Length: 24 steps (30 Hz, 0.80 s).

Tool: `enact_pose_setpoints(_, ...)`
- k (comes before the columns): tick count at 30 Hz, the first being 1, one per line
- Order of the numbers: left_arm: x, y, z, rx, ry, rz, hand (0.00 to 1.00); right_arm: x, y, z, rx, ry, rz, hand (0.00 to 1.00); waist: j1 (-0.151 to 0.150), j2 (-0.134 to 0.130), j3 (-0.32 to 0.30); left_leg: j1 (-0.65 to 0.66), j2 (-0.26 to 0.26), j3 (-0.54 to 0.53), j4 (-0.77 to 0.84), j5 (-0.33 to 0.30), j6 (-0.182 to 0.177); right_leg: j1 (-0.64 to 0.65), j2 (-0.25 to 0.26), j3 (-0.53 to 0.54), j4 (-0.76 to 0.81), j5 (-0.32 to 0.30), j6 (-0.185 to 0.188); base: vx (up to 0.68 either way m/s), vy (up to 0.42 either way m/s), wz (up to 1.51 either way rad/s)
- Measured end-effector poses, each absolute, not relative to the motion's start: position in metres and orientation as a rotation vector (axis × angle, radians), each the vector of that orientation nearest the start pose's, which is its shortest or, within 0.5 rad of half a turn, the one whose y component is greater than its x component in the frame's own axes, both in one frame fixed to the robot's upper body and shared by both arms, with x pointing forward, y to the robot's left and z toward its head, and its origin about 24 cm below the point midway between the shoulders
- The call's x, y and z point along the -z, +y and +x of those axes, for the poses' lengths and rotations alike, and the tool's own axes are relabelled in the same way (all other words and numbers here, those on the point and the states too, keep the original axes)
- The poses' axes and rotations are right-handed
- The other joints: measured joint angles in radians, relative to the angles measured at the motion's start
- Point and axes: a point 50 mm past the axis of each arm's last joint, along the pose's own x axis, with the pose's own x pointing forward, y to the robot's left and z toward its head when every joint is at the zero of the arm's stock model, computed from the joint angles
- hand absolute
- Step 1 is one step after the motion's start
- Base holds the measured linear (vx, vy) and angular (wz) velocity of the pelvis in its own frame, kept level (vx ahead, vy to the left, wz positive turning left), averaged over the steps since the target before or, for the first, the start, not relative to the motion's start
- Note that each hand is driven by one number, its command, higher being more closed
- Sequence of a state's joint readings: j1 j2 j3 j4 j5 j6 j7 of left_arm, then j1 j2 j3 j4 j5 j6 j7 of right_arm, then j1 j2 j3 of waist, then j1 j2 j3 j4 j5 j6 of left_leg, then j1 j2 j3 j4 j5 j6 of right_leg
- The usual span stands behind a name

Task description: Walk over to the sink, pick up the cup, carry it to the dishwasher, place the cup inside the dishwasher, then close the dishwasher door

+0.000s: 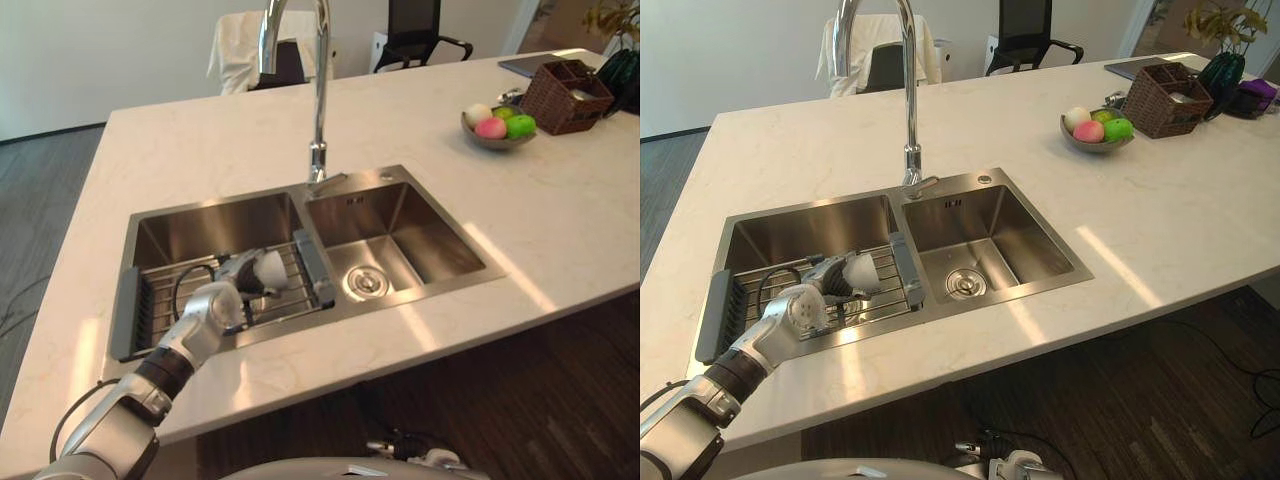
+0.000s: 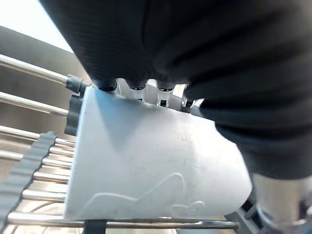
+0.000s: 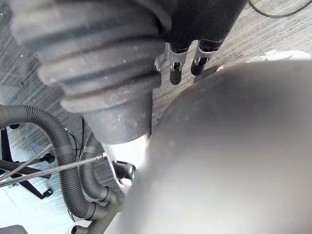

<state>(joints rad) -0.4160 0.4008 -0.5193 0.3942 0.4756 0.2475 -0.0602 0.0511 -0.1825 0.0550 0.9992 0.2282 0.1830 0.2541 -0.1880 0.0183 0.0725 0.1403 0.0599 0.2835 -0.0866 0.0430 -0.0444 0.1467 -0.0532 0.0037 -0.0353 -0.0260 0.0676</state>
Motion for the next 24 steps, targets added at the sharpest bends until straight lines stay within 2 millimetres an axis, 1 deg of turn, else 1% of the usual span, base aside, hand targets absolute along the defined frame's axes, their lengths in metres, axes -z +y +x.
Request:
enact_pose_setpoints(2,-0.019,0.146,0.311,0.378,0.239,1.101,0.0,0.157,-0.198,0.103,-0.054,1.204,0.19,0.0,0.0,0.0,0.0,0.0,0.0,0.001,0.0,-0.001,0.0,0.0,0.0,0.001,-0.002,0.0,0.0,0.0,0.0,0.0)
enact_pose_setpoints(6,-0.007,0.148,0.303,0.399,0.288,1.084,0.0,0.157,-0.198,0.102,-0.053,1.202,0.2,0.0,-0.001,0.0,0.0,-0.001,0.0,0.002,0.0,-0.003,-0.001,0.001,0.0,0.002,-0.002,0.001,0.001,0.0,0.0,0.0)
enact_pose_setpoints(12,-0.005,0.146,0.301,0.411,0.29,1.085,0.0,0.158,-0.198,0.102,-0.054,1.212,0.202,0.0,0.001,0.001,-0.001,0.001,-0.001,-0.001,0.0,-0.004,-0.002,0.007,0.0,-0.002,-0.004,0.001,0.001,0.0,0.0,0.0)
enact_pose_setpoints(19,-0.001,0.144,0.298,0.419,0.282,1.167,0.0,0.157,-0.198,0.103,-0.083,1.222,0.186,0.0,-0.001,0.009,-0.009,0.002,-0.001,-0.001,0.0,-0.005,-0.002,0.008,0.0,-0.002,-0.004,0.001,0.001,0.0,0.0,0.0)
enact_pose_setpoints(20,0.0,0.142,0.297,0.423,0.277,1.192,1.0,0.157,-0.198,0.103,-0.088,1.223,0.178,0.0,-0.001,0.01,-0.01,0.002,-0.001,-0.002,0.0,-0.005,-0.002,0.008,0.0,-0.002,-0.004,0.001,0.001,0.0,0.0,0.0)
enact_pose_setpoints(24,0.004,0.138,0.293,0.434,0.27,1.262,1.0,0.158,-0.197,0.102,-0.095,1.238,0.172,0.0,-0.001,0.005,-0.02,0.002,-0.001,-0.003,0.0,-0.006,-0.003,0.008,0.0,-0.002,-0.005,0.0,0.003,0.0,0.0,0.0)
